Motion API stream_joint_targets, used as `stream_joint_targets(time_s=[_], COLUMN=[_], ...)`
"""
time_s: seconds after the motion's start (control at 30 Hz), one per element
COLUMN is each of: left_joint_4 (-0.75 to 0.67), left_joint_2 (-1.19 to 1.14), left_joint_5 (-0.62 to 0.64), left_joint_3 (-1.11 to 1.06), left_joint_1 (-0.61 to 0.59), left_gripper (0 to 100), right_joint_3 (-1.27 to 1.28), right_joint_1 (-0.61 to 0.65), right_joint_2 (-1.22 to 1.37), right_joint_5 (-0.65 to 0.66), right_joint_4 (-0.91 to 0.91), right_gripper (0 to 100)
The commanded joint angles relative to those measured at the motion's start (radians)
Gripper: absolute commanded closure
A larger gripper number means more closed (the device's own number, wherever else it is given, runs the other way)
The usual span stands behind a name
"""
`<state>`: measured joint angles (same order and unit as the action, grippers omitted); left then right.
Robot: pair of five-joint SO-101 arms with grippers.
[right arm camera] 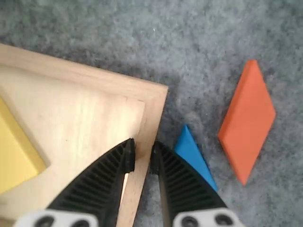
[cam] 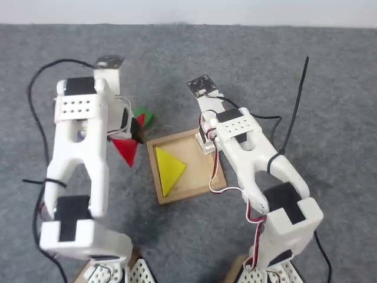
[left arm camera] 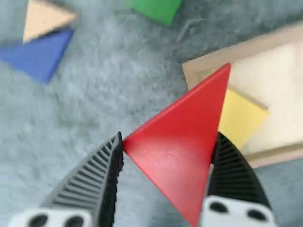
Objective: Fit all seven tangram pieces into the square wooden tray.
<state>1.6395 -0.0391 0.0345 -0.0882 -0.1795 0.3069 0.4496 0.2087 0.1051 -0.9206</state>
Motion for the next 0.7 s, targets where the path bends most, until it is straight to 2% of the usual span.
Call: stream_joint_targets(time_s=[0.0,0.33,0.5,0.67], left_joint_4=[-0.021,-0.014,-0.025,-0.057], left_joint_2=[0.101,0.123,0.123,0.121], left_joint_5=[0.181,0.496,0.631,0.675], left_joint_3=[-0.027,-0.102,-0.093,-0.094], left_joint_1=[0.002,0.020,0.068,0.118], left_gripper=[93,92,92,92], right_joint_3=[-0.011,-0.075,-0.077,-0.077], right_joint_1=[0.012,-0.018,0.016,0.047], right_joint_2=[-0.085,-0.085,-0.087,-0.088], right_joint_5=[-0.034,-0.322,-0.342,-0.345], right_joint_4=[-0.012,-0.019,-0.015,-0.019], right_gripper=[96.8,96.8,96.8,96.7])
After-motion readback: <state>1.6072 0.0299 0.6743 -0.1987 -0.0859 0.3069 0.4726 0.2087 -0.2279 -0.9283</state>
